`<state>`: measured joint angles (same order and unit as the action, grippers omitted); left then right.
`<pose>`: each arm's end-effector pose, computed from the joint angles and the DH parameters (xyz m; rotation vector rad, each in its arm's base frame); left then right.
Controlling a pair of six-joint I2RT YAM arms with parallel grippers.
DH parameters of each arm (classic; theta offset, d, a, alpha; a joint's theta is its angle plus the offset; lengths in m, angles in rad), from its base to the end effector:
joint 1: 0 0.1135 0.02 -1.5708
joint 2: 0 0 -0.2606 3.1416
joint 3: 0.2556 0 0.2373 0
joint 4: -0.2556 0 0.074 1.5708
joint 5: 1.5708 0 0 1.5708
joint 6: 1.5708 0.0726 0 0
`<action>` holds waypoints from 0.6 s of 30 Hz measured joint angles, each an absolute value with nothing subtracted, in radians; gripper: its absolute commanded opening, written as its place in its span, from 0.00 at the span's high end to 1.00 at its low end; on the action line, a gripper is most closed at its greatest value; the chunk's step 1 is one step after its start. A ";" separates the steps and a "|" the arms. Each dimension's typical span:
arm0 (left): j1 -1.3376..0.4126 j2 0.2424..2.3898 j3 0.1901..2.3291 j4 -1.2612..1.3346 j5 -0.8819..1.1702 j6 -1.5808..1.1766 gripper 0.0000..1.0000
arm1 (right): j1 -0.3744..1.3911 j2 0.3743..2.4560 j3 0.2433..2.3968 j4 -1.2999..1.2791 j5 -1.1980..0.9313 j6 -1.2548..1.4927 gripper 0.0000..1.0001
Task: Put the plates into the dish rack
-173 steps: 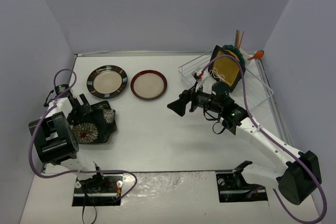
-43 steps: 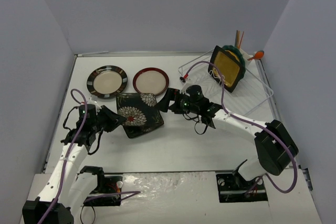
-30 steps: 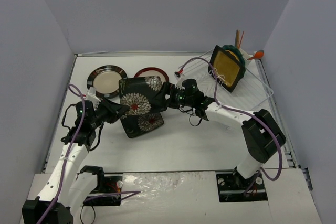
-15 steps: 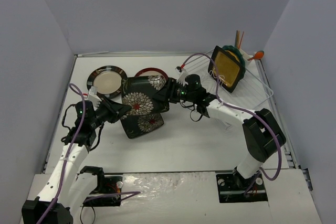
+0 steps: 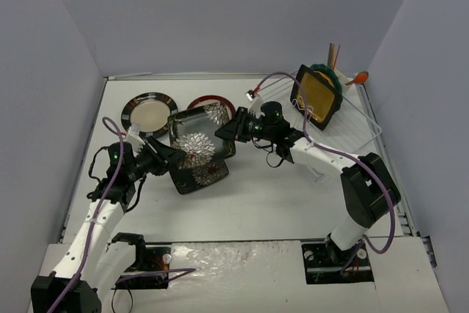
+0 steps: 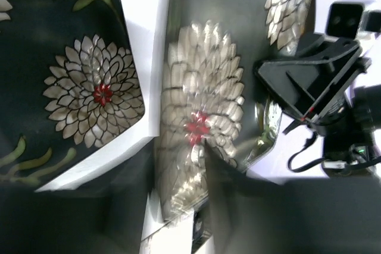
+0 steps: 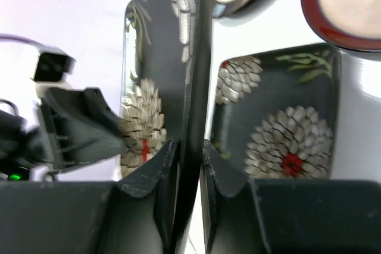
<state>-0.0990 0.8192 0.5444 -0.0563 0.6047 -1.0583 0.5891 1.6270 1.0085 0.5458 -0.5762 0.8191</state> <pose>0.2007 -0.0614 0.2559 -0.5360 2.0101 -1.3229 0.3031 0.2501 0.2797 -0.2874 1.8528 1.4963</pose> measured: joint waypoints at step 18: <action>-0.104 0.876 0.776 -0.458 0.365 -0.680 0.03 | 0.370 1.395 1.305 -0.160 -0.316 0.041 1.00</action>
